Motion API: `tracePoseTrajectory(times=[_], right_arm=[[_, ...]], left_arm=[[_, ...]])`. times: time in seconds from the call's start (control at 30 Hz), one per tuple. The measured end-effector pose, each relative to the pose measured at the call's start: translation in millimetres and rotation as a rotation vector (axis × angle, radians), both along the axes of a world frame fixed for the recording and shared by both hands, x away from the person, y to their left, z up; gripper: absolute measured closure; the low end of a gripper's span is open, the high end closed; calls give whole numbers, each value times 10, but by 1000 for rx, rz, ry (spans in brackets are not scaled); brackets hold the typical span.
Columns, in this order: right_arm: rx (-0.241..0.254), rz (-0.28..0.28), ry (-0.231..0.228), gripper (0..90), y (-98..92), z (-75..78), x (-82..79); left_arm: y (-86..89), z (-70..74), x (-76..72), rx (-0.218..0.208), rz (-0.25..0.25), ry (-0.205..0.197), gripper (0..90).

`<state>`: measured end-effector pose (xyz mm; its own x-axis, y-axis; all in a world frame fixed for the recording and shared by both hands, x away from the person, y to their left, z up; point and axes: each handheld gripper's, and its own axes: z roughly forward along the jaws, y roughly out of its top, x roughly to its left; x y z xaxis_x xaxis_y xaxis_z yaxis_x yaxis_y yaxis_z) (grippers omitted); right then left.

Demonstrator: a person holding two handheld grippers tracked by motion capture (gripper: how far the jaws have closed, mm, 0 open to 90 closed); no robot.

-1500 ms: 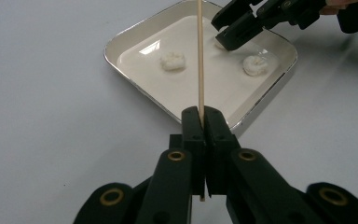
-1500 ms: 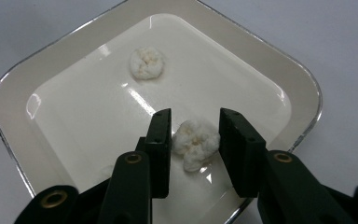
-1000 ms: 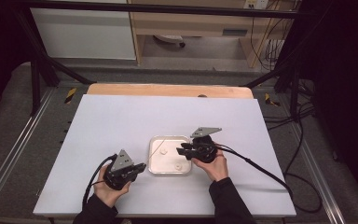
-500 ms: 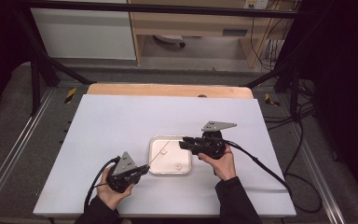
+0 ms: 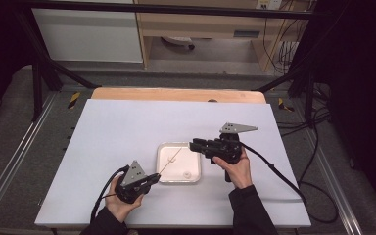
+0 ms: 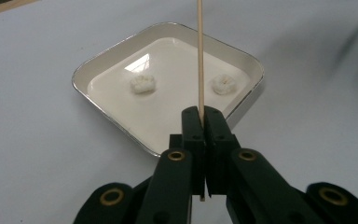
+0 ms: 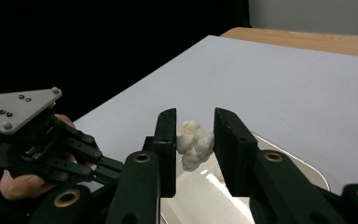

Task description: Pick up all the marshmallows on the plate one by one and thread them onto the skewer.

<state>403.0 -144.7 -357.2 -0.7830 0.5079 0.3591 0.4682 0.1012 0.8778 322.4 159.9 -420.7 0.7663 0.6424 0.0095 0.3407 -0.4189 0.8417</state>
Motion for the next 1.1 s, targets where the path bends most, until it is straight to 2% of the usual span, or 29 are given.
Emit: tracePoseTrajectory(times=[0.23, 0.67, 0.9, 1.1], right_arm=[[41, 19, 22, 713, 21, -8, 15], [55, 39, 52, 713, 59, -53, 41], [52, 59, 82, 714, 100, -106, 50], [71, 80, 107, 732, 117, -125, 50]], left_arm=[[-30, 4, -30, -2, -10, -15, 886], [-65, 13, -64, -2, -26, -29, 886], [-63, 14, -71, 0, -26, -33, 886], [-59, 10, -71, 1, -34, -38, 887]])
